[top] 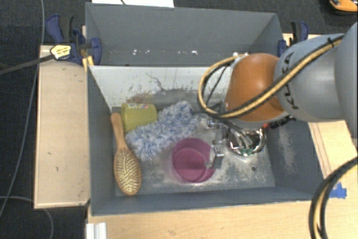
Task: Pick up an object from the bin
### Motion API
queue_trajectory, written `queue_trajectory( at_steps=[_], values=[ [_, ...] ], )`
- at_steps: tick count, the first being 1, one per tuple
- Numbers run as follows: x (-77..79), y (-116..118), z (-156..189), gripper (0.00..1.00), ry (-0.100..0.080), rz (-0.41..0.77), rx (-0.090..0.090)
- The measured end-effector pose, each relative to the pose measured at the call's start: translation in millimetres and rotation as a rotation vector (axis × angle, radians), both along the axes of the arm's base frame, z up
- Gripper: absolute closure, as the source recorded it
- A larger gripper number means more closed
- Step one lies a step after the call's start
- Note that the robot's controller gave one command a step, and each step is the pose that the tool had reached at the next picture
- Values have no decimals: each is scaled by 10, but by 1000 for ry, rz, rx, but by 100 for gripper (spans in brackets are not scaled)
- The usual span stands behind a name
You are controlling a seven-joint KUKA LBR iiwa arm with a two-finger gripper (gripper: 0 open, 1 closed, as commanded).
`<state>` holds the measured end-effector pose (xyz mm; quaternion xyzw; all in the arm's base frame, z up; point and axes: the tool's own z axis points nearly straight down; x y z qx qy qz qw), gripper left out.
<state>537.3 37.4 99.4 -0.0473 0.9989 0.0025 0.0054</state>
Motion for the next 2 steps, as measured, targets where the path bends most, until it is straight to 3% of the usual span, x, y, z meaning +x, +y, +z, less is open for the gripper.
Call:
queue_trajectory(
  at_steps=[1, 2],
  values=[
    [294, -81, -232, 100, -6, 408, -3],
    [294, -81, -232, 100, -6, 407, -3]
  ],
)
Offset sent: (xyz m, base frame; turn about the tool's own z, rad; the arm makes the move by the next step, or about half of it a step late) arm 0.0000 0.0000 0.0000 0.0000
